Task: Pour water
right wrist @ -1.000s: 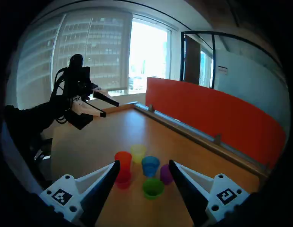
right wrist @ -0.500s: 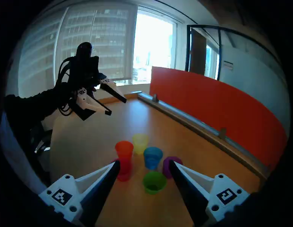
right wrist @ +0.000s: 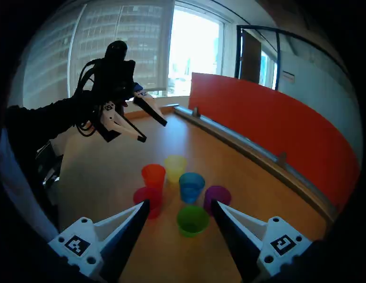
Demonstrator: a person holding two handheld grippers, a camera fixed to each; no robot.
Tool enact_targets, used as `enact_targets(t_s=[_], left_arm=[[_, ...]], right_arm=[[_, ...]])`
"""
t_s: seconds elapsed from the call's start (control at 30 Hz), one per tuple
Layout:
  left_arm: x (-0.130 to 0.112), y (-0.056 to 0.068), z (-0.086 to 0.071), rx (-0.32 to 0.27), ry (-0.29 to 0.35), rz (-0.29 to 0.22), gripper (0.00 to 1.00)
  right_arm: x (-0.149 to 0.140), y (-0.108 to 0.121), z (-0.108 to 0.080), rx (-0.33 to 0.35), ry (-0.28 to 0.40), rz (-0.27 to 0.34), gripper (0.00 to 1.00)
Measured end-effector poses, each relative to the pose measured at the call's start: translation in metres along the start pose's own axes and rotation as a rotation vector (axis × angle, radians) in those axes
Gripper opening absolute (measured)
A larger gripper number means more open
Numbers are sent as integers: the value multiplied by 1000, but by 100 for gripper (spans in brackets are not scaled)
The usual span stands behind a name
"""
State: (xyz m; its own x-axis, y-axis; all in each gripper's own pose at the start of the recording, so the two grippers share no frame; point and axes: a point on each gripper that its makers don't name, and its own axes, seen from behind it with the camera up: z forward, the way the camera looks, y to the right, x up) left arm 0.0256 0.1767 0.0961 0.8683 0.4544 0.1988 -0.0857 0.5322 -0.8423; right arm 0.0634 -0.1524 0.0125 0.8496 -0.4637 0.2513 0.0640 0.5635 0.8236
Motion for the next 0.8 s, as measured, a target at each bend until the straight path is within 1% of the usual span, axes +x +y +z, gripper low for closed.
enact_targets(t_s=[0.3, 0.47, 0.8], left_arm=[[-17, -4, 21, -29, -66, 14, 98], [-27, -5, 33, -36, -103, 31, 98], [-40, -2, 56, -70, -158, 56, 98]], right_arm=[[-20, 2, 17, 2, -21, 4, 100], [-30, 4, 24, 3, -35, 0, 100], [-45, 8, 35, -1, -57, -23, 100]])
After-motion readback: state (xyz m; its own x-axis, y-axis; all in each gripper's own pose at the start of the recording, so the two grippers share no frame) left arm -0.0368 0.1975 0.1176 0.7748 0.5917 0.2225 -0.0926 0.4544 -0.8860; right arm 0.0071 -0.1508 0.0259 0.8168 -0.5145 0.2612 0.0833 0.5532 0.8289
